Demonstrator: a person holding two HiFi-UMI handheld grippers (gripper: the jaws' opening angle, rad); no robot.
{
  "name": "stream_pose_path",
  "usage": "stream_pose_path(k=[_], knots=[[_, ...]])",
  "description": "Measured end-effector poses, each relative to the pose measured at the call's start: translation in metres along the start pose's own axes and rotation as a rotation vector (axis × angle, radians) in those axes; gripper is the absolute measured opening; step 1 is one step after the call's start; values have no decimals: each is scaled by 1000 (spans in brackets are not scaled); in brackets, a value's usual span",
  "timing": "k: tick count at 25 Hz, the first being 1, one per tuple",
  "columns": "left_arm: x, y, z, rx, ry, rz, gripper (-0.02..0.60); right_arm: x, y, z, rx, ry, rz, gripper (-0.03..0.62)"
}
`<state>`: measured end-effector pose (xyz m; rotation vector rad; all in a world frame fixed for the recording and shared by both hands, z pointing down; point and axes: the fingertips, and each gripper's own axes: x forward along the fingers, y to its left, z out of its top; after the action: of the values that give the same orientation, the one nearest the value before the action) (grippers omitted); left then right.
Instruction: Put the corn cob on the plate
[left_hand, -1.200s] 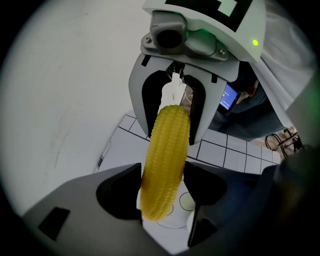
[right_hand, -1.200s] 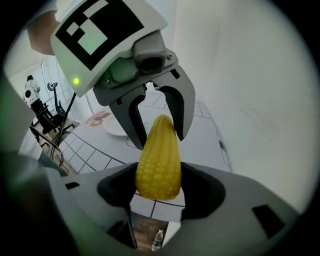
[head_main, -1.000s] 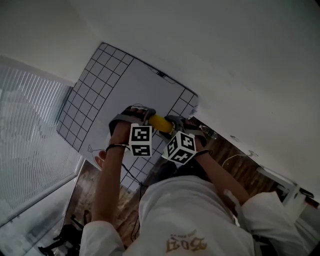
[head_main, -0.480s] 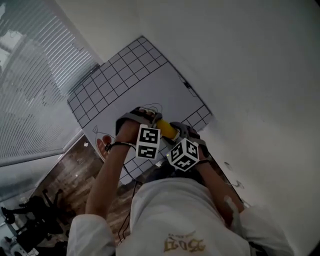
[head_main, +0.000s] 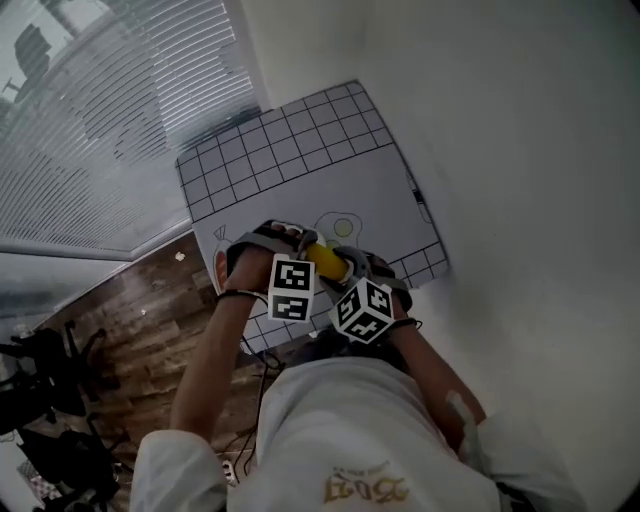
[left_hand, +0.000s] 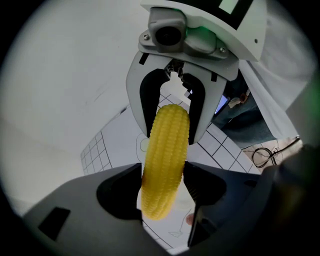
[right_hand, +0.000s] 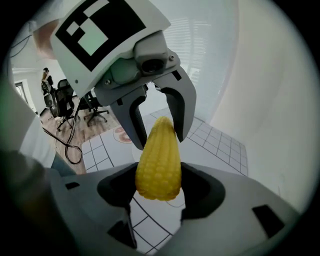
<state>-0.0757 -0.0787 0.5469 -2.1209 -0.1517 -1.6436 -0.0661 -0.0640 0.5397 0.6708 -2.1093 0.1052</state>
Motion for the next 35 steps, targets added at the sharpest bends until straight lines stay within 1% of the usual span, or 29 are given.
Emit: stream_pose_path(k=[9, 13, 16, 25, 30, 35], knots=[[-7, -14, -45, -185, 53, 32, 268, 27, 17, 33, -156, -20, 111, 258], [-6, -18, -56, -238, 64, 35, 268, 35, 22, 38, -192, -22, 151, 258], [-1, -20, -61, -274, 61, 40, 268, 43, 23, 37, -221, -16, 172, 258], [33, -26, -71, -397, 77, -12, 267, 72, 22, 19, -285, 32, 270, 258], [51, -23, -79, -462, 93, -10, 267, 91, 16, 11, -320, 59, 310, 258], [64, -26, -84, -490, 112, -20, 262, 105, 17, 3, -327, 78, 350, 258]])
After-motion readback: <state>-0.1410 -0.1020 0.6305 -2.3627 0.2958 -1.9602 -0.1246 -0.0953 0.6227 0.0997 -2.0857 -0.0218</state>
